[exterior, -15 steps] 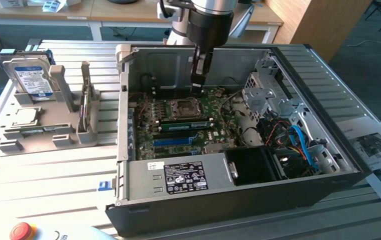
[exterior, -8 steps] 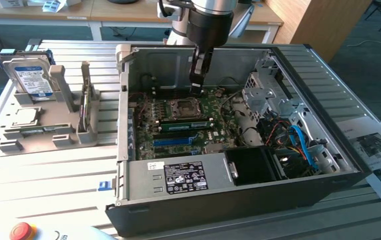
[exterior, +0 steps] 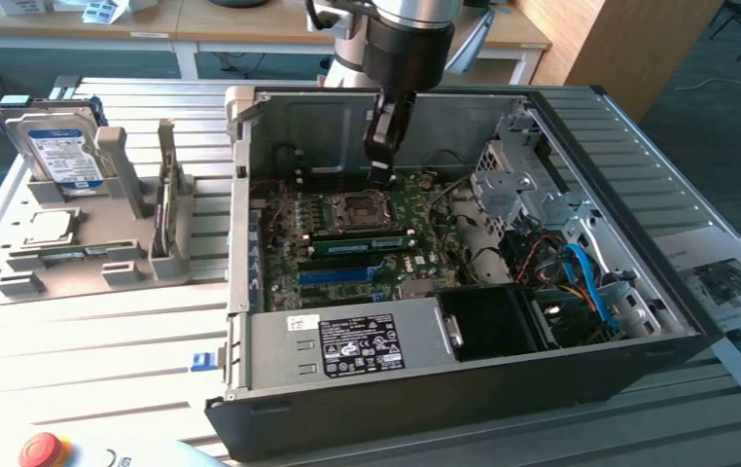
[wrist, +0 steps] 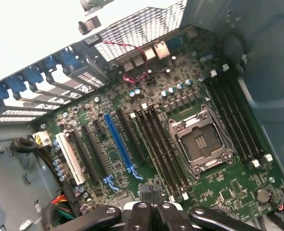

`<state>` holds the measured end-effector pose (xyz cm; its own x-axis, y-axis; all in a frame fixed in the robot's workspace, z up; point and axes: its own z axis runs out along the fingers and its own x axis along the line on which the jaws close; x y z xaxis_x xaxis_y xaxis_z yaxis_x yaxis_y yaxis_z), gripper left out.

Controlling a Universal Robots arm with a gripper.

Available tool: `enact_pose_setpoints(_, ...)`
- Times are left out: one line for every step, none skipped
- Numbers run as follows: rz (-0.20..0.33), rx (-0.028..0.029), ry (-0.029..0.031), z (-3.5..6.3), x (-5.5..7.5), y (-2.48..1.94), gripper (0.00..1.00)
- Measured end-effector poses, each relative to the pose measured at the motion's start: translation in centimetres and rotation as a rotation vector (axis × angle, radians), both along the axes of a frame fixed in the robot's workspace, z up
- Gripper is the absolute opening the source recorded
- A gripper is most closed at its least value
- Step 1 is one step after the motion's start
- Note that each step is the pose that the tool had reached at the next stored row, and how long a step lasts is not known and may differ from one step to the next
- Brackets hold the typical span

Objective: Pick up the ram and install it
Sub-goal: 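Press down the ram until it locks into place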

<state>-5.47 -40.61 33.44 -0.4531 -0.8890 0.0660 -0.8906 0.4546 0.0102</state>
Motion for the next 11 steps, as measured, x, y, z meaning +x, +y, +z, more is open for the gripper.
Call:
enact_pose_setpoints(-0.011, 0.0, -0.0001, 0.0, 0.0, 0.0, 0.1)
enact_pose_setpoints(-0.022, 0.0, 0.0, 0.0, 0.0, 0.0, 0.1)
enact_pose_setpoints(-0.033, 0.0, 0.0, 0.0, 0.0, 0.0, 0.1)
enact_pose_setpoints(-0.043, 0.0001, 0.0001, 0.0, 0.0, 0.0, 0.1)
enact_pose_setpoints(-0.053, 0.0, 0.0, 0.0, 0.0, 0.0, 0.1)
enact_pose_setpoints(-0.064, 0.0001, 0.0001, 0.0, 0.0, 0.0, 0.1)
enact_pose_setpoints(-0.076, 0.0, 0.0001, 0.0, 0.0, 0.0, 0.1)
enact_pose_setpoints(-0.087, 0.0, 0.0001, 0.0, 0.0, 0.0, 0.1)
enact_pose_setpoints(-0.099, 0.0001, 0.0001, 0.0, 0.0, 0.0, 0.1)
enact_pose_setpoints(-0.11, 0.0, 0.0001, 0.0, 0.0, 0.0, 0.1)
enact_pose_setpoints(-0.121, 0.0, 0.0001, 0.0, 0.0, 0.0, 0.1)
